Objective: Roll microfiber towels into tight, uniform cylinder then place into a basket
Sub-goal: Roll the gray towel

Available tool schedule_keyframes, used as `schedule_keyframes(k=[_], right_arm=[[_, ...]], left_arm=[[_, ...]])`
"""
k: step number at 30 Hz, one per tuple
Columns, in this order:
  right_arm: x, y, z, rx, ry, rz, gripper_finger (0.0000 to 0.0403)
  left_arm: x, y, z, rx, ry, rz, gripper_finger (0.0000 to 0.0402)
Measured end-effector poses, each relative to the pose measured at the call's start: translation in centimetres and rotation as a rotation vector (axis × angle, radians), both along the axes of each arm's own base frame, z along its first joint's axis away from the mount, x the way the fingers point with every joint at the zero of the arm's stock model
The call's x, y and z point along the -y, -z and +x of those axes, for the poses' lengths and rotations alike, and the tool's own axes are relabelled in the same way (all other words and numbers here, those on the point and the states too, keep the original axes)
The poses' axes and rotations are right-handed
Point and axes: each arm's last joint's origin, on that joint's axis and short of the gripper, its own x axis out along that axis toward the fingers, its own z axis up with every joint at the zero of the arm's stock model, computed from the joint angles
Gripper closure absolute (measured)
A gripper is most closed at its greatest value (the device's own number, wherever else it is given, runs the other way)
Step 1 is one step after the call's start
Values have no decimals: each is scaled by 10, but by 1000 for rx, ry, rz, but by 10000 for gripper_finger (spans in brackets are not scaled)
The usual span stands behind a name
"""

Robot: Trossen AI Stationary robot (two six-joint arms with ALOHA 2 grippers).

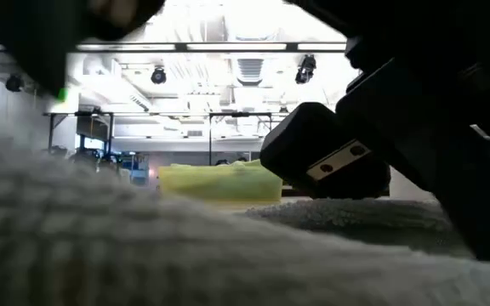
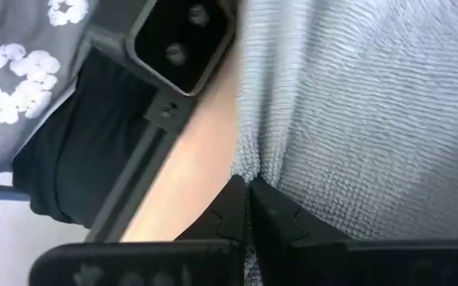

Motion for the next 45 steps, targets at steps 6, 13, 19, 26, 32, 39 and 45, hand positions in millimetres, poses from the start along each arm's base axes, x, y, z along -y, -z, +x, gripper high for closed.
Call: schedule_keyframes(k=[6, 13, 19, 26, 32, 39, 45], right_arm=[[21, 1, 0, 39, 71, 23, 394], [43, 12, -4, 54, 122, 132, 394], [59, 18, -7, 82, 169, 297, 394], [72, 21, -13, 131, 253, 444, 394], [75, 24, -16, 129, 274, 462, 394], [76, 26, -17, 129, 297, 444, 394], [75, 29, -19, 116, 317, 412, 394]], left_arm=[[27, -9, -25, 238, 133, 349, 255], [40, -10, -42, 292, 168, 422, 283], [39, 8, -35, 265, 184, 422, 295], [35, 45, -22, 198, 211, 501, 295], [35, 46, -20, 241, 160, 580, 295], [36, 39, -17, 284, 138, 623, 295], [34, 39, -15, 288, 121, 637, 295]])
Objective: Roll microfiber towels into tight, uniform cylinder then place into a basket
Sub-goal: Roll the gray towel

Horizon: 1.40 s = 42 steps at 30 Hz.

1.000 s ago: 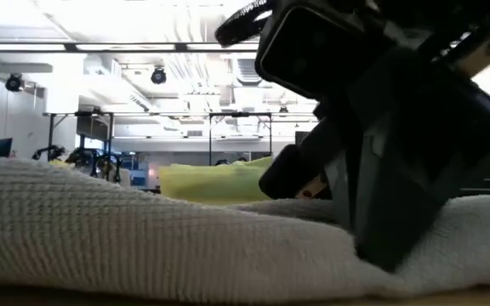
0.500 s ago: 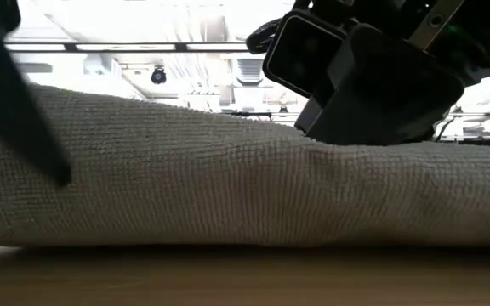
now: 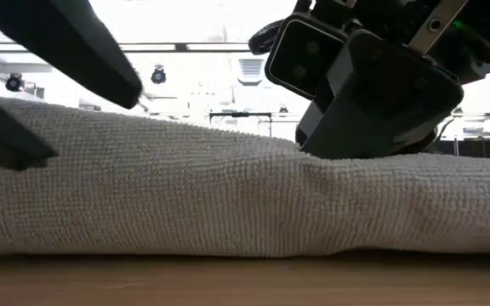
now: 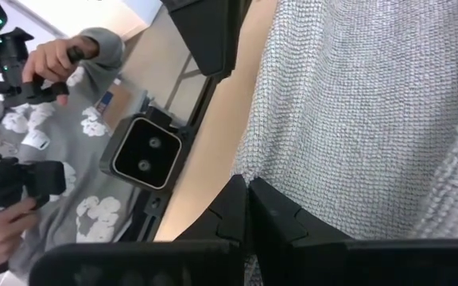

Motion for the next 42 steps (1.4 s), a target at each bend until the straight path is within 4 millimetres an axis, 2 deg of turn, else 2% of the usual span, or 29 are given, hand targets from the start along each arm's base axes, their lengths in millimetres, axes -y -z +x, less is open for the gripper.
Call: schedule_keyframes(k=[9, 16, 21, 26, 31, 34, 37, 42], right_arm=[[-11, 0, -4, 12, -26, -21, 394], [-13, 0, -5, 19, -37, -30, 394], [-14, 0, -6, 23, -43, -35, 394], [-14, 0, -6, 22, -48, -34, 394], [-14, 1, -7, 18, -55, -41, 394], [-14, 3, -7, 17, -72, -62, 394], [-15, 3, -8, 28, -89, -81, 394], [-17, 3, -8, 30, -96, -87, 394]], left_arm=[[-12, 9, 4, -18, -76, 28, 295], [-31, 21, 7, -73, -202, -52, 295], [-34, 25, 8, -74, -224, -69, 295], [-28, 18, 8, -63, -207, -81, 295], [-19, -3, 3, -22, -165, -94, 295], [-17, -9, 1, 2, -157, -62, 295], [-17, -11, 1, 19, -154, -29, 295], [-29, -5, 8, 0, -184, -3, 295]])
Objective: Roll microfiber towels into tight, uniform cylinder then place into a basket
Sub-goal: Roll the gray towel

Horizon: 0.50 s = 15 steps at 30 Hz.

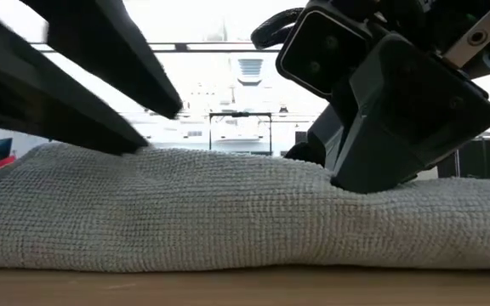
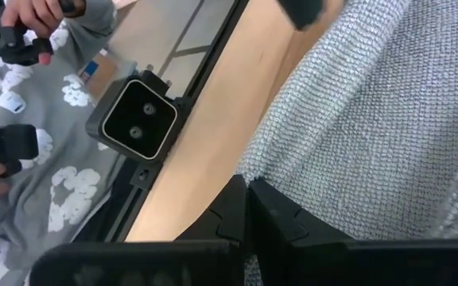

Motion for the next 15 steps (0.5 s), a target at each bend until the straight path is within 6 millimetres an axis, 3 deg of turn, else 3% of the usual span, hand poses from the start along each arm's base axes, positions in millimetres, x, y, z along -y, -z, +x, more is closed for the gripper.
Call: schedule_keyframes(k=[5, 15], right_arm=[[-3, 0, -2, 12, -18, -17, 394], [-7, 1, -4, 26, -39, -38, 394]], left_arm=[[-10, 5, 5, -42, -40, -71, 285], [-25, 14, 15, -249, -126, -454, 251]])
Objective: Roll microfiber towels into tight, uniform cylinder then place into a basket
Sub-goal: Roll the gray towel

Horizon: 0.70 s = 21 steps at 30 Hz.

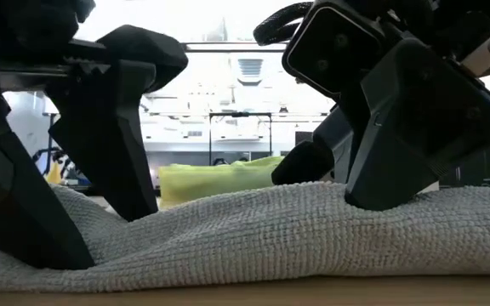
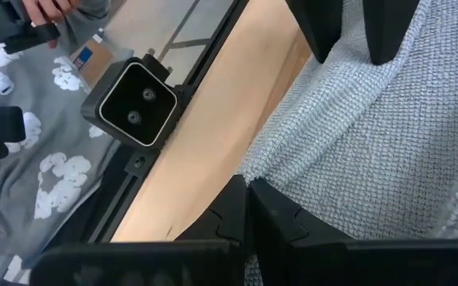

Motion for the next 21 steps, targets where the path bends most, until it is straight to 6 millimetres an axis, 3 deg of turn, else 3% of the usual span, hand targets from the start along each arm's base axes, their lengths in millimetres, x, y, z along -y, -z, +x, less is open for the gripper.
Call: schedule_keyframes(k=[12, 21], right_arm=[[-2, -1, -2, 41, -7, -47, 388], [-12, -23, -14, 73, -32, -140, 292]], left_arm=[[-1, 2, -1, -5, -27, -24, 250], [1, 4, -4, -9, -64, -55, 250]])
